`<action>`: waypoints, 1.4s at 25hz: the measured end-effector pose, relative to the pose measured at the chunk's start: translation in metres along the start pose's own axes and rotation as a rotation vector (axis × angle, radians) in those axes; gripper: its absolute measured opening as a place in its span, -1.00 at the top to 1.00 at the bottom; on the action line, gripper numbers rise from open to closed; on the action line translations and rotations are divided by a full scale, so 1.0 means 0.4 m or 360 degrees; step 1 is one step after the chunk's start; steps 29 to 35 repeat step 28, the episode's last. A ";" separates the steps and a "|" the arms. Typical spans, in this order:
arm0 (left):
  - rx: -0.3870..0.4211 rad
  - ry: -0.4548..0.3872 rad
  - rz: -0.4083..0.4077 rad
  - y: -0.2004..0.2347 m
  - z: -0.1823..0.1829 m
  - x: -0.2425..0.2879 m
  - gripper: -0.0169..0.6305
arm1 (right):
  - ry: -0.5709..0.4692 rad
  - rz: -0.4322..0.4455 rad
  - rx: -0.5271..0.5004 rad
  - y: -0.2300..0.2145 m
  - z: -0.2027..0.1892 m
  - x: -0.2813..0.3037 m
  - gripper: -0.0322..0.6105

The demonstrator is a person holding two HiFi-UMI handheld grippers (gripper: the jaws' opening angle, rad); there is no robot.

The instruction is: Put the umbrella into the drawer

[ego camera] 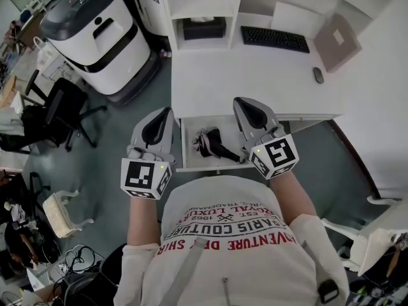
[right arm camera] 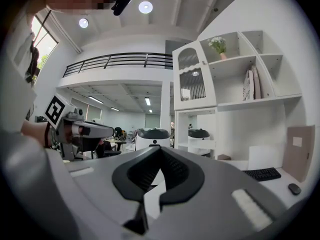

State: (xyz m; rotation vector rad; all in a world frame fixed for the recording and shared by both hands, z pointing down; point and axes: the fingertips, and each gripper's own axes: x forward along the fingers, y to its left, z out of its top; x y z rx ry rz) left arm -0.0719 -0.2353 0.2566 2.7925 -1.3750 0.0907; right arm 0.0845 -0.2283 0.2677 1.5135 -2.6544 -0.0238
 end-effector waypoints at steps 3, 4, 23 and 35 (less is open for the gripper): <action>-0.0010 0.0003 0.0018 0.010 -0.006 -0.005 0.93 | -0.0006 0.0017 0.0003 0.009 0.003 0.000 0.90; -0.0008 0.0008 0.0022 0.011 -0.007 -0.006 0.93 | -0.0007 0.0023 0.0007 0.012 0.003 0.000 0.90; 0.0013 0.0037 0.0005 0.014 -0.017 0.000 0.93 | -0.0016 0.0008 0.0011 0.025 0.001 0.014 0.90; 0.0024 0.0012 -0.0026 0.009 -0.016 0.012 0.93 | -0.0023 0.0001 0.0006 0.023 0.002 0.025 0.90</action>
